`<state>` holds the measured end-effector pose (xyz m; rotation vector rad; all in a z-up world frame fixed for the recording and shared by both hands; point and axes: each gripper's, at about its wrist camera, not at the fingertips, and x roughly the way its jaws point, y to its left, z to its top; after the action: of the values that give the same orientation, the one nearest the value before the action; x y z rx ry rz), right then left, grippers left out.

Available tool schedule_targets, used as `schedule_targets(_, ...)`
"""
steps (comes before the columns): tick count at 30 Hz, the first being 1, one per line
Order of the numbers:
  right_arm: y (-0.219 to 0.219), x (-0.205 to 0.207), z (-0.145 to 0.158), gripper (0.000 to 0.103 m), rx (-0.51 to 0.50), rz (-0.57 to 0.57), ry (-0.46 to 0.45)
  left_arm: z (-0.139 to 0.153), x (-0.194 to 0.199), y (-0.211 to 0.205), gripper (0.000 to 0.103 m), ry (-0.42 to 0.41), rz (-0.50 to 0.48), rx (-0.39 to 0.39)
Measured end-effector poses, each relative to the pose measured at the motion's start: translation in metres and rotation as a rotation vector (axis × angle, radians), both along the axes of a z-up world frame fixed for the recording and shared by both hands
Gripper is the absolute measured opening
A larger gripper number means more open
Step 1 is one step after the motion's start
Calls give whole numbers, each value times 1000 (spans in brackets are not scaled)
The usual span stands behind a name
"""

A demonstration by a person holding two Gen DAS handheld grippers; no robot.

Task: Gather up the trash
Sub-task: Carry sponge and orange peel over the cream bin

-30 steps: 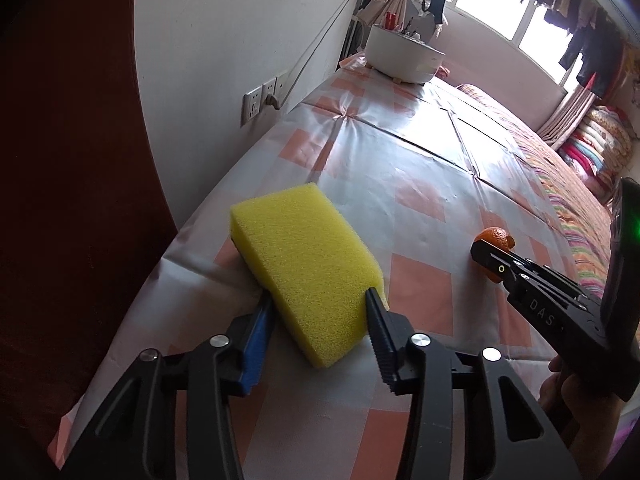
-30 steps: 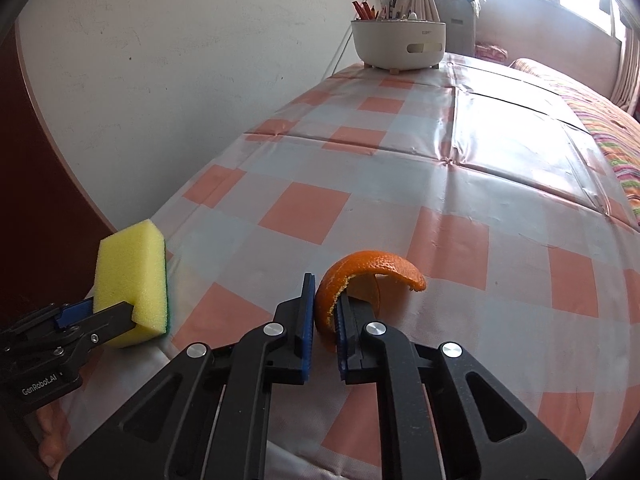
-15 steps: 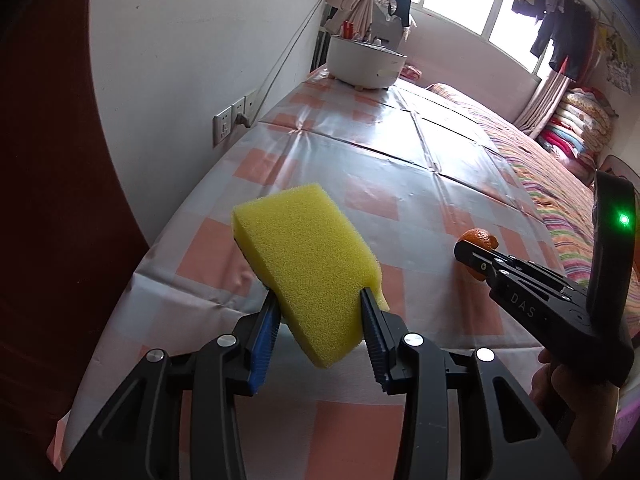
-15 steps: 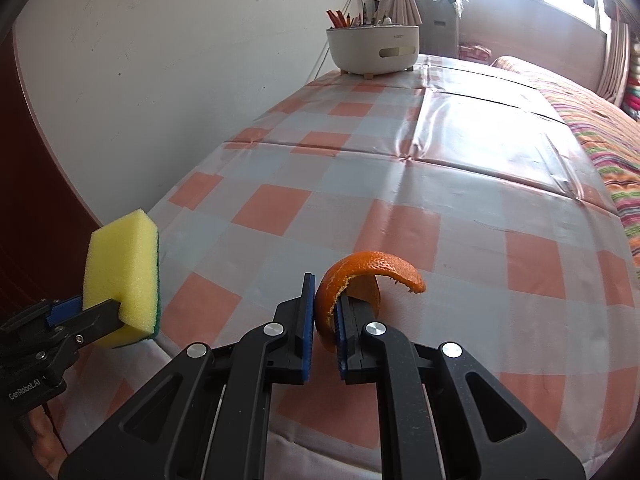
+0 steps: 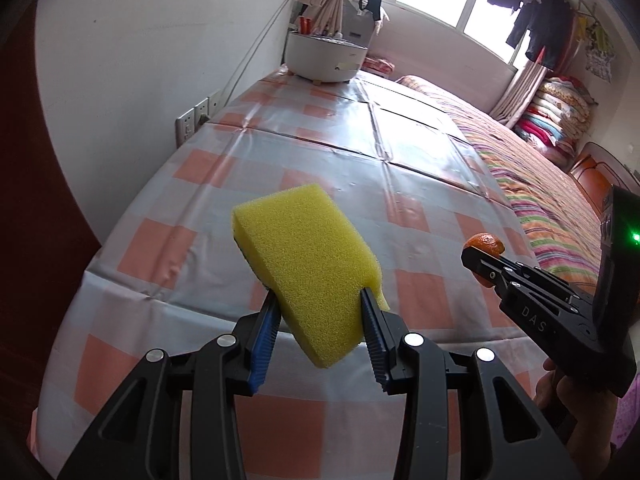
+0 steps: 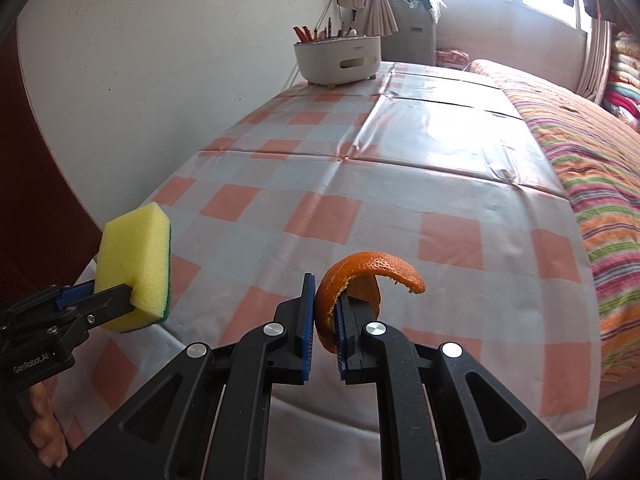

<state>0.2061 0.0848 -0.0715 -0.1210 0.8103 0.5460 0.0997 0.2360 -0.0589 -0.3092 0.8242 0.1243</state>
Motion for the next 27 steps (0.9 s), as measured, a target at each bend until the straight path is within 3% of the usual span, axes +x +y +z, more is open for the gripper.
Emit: schedule_targets(27, -99, -49, 23, 9, 25, -62, -43, 1, 7, -94, 40, -10, -176, 14)
